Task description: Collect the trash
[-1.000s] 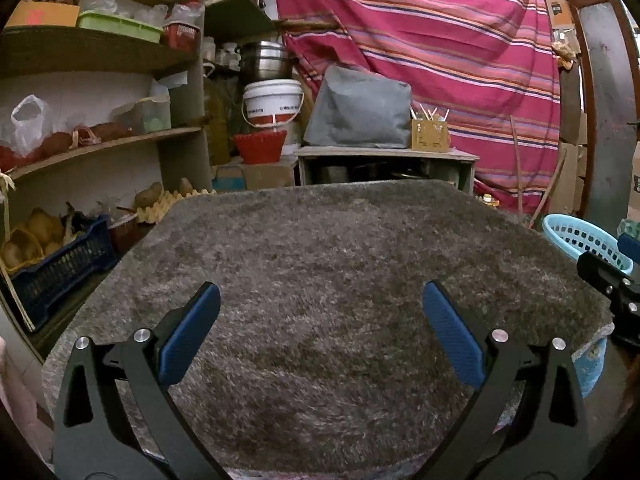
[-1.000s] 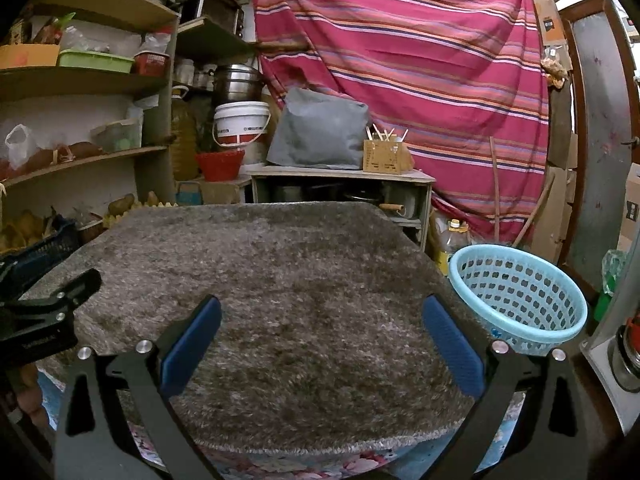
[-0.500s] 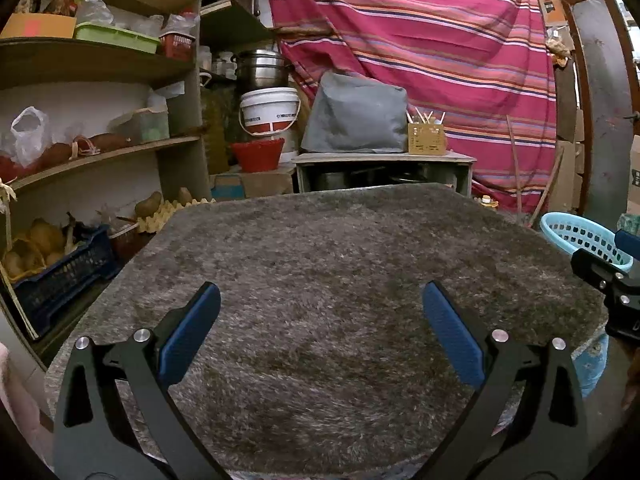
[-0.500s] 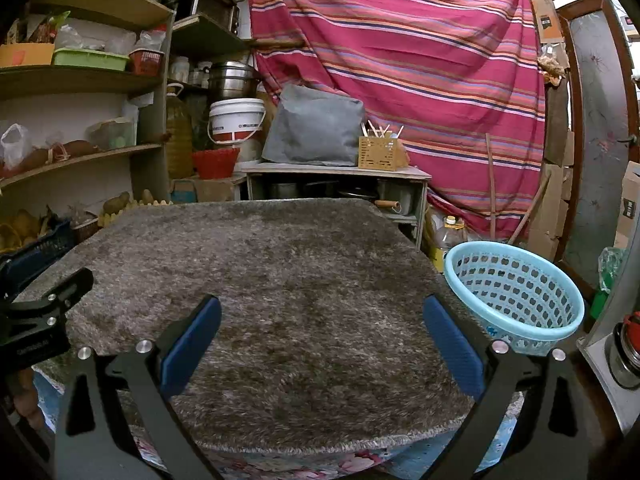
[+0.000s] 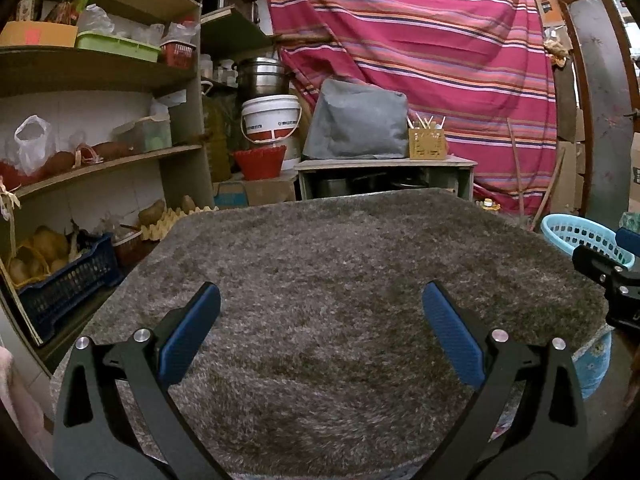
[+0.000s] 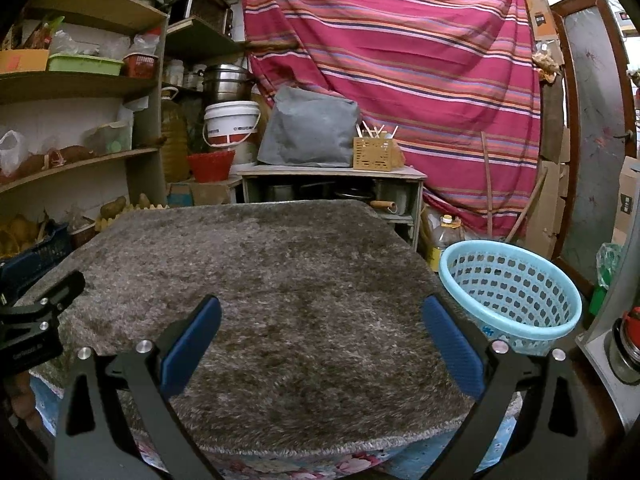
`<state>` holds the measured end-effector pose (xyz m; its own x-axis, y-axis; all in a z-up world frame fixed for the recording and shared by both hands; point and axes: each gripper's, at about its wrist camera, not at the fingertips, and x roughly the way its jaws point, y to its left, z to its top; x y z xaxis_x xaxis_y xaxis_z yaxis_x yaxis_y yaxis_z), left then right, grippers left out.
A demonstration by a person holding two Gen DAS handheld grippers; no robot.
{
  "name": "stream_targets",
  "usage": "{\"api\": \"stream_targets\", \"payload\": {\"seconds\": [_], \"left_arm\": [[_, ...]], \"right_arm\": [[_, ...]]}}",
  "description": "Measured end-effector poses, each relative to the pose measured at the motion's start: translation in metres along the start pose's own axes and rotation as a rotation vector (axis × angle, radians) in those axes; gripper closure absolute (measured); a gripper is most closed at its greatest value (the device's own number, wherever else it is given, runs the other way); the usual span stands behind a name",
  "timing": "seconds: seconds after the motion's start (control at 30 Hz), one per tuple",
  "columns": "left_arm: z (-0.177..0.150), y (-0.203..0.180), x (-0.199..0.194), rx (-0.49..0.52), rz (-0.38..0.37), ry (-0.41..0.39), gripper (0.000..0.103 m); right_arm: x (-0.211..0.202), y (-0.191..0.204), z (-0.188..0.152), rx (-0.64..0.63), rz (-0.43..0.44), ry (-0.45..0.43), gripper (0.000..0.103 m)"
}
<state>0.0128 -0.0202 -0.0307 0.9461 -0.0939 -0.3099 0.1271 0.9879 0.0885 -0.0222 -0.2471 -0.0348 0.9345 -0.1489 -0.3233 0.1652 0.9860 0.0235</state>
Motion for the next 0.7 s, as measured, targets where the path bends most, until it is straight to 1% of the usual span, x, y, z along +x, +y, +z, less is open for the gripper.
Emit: {"api": "stream_targets", "payload": {"seconds": [0.7], "left_arm": [[-0.0001,-0.0006,0.0008,-0.005,0.000,-0.002,0.005]], "right_arm": [[0.0016,0.0021,-0.0005,0.001,0.002,-0.001,0.004]]}}
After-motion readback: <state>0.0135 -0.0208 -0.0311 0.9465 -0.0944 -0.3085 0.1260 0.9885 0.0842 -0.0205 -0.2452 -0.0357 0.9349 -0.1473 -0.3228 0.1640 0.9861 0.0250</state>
